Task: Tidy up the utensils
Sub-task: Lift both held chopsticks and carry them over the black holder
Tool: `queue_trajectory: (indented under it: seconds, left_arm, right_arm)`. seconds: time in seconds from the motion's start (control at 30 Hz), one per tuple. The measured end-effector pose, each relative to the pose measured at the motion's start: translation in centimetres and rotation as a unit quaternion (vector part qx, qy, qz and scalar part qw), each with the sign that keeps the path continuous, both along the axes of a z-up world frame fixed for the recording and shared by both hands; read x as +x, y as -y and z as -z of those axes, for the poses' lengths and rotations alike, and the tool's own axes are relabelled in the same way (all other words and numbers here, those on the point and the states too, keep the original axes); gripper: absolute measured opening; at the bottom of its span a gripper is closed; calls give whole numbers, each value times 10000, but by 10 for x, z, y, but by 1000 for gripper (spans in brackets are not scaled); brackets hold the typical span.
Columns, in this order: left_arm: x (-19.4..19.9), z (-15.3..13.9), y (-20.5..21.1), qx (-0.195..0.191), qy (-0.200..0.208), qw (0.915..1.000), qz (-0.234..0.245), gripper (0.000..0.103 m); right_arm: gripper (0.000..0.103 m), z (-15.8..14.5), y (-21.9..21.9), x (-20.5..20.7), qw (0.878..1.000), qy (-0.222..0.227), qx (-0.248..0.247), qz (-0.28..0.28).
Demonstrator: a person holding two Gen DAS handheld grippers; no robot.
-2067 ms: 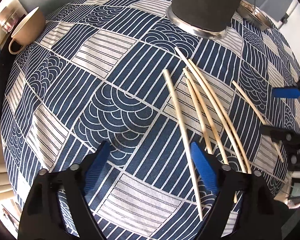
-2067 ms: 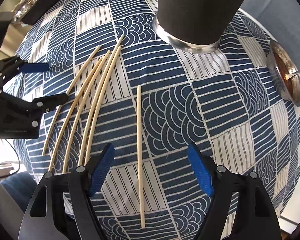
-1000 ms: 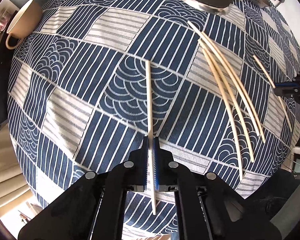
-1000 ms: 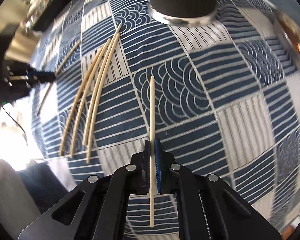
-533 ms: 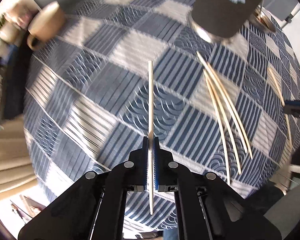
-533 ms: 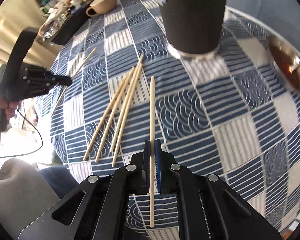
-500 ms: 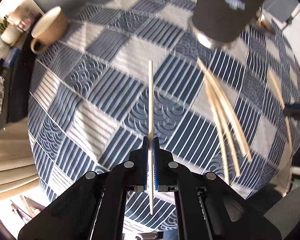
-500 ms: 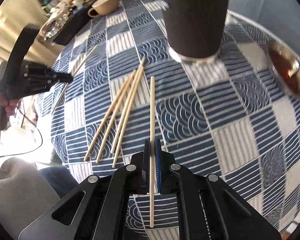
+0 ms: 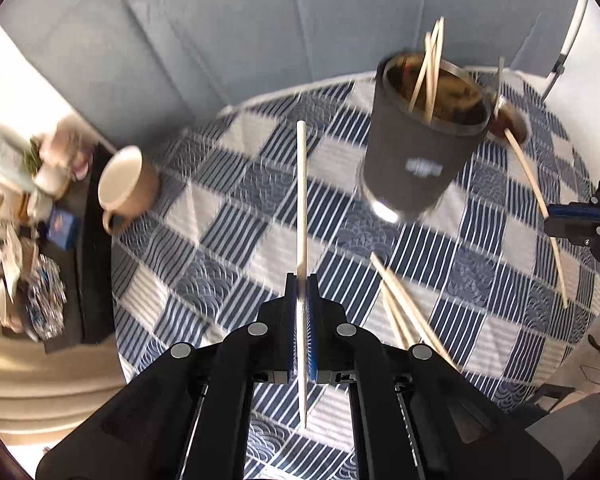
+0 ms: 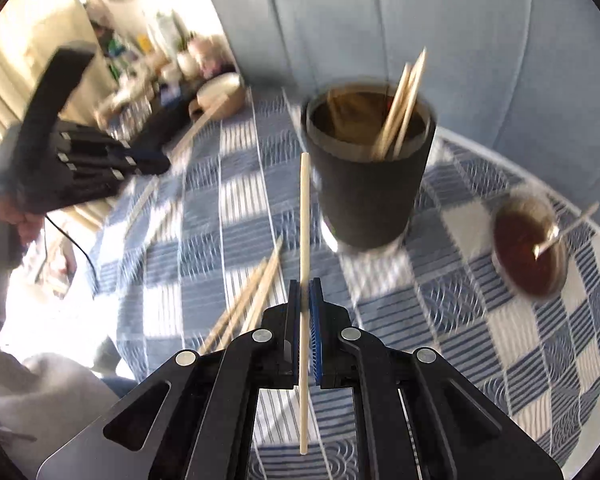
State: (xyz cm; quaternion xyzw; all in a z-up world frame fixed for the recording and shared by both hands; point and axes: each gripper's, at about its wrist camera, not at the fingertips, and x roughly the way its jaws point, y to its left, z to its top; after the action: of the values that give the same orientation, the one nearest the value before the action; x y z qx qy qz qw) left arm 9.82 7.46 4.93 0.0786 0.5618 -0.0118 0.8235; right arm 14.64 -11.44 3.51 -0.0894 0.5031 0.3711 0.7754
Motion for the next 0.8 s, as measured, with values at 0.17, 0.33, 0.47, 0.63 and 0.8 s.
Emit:
queue_trajectory:
  seconds: [0.17,0.33,0.47,0.63,0.8]
  left_arm:
    - [27,-22,17,-82,271,9995,142,5]
    - [50,-47,32,35,589,9978,296,5]
    - [71,-59,42,-93,743,9963,413,5]
    - [98,-68,57,-428,1035,9919,592,5]
    - [120,-69,63,-912,1436,9838,570,5]
  right_arm:
    - [5,-37,4,20,9987,442,209,136]
    - [5,-60,8,43,9964,719,376,264]
    - [5,-70,6,63,9942,856,566,325]
    - [5,-79,0,82,9858,1340,911,438]
    - [5,-86,-8,92,9707,1780,1552,450]
